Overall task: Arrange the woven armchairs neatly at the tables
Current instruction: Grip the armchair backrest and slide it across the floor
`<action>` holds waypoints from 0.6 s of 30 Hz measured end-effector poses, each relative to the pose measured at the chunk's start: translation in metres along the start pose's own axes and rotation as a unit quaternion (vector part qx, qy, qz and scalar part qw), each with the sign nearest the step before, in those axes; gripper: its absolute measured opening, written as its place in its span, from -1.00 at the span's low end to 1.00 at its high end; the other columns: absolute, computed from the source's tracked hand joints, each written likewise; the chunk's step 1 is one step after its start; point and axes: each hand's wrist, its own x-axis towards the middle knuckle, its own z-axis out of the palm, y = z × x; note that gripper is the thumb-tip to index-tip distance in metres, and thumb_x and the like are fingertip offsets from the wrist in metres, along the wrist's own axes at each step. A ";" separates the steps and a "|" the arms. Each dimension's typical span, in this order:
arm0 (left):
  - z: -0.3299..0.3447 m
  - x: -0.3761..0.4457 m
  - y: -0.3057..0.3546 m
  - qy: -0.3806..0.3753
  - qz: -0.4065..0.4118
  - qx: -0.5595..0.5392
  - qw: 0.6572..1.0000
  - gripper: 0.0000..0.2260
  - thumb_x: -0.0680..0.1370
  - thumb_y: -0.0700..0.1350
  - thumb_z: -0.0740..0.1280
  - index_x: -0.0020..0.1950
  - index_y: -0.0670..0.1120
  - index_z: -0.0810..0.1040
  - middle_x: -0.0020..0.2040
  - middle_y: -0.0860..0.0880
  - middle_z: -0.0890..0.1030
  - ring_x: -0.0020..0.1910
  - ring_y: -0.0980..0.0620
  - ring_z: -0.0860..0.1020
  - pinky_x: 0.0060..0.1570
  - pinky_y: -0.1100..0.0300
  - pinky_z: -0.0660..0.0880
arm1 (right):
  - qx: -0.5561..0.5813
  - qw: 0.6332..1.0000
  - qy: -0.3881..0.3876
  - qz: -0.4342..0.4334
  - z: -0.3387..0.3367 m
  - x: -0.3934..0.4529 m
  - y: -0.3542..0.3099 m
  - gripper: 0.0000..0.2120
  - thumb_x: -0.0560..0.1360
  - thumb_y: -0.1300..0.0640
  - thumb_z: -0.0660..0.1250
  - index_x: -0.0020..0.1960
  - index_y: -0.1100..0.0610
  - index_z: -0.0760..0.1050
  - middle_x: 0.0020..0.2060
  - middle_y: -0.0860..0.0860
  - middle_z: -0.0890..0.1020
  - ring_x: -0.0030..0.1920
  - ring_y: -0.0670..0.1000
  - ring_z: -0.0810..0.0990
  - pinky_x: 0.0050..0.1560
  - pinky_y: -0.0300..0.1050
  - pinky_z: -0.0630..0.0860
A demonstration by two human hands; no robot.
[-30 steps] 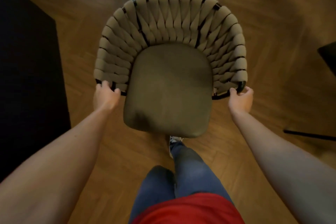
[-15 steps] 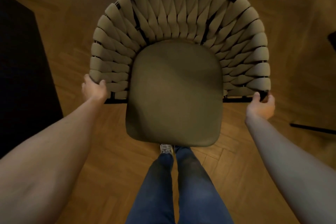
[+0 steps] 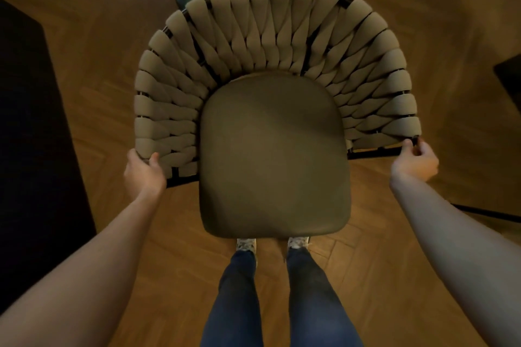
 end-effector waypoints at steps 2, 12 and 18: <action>0.009 -0.019 0.001 0.003 -0.008 -0.006 1.000 -0.70 0.65 0.03 0.23 0.33 -0.06 0.38 0.15 -0.13 0.56 0.11 -0.18 0.56 0.10 -0.16 0.54 | -0.012 1.000 -0.008 -0.015 -0.002 0.020 -0.006 -0.64 0.63 0.09 0.27 0.41 0.09 0.46 0.32 0.04 0.55 0.35 0.01 0.48 0.29 -0.22 0.34; 0.053 -0.140 0.010 -0.023 -0.070 -0.055 0.996 -0.73 0.64 0.06 0.26 0.23 -0.08 0.40 -0.01 -0.10 0.56 -0.08 -0.12 0.55 -0.16 0.03 0.50 | -0.047 0.995 -0.056 -0.071 -0.028 0.118 -0.036 -0.65 0.63 0.12 0.26 0.40 0.09 0.49 0.32 0.00 0.56 0.34 -0.03 0.48 0.26 -0.34 0.29; 0.052 -0.163 0.016 -0.063 -0.084 -0.065 0.992 -0.68 0.62 0.06 0.30 0.24 -0.12 0.40 -0.03 -0.05 0.55 -0.05 -0.09 0.55 -0.13 0.07 0.48 | -0.067 0.993 -0.082 -0.045 -0.039 0.119 -0.048 -0.51 0.65 0.07 0.23 0.55 0.07 0.25 0.45 0.03 0.42 0.44 0.03 0.38 0.35 -0.21 0.30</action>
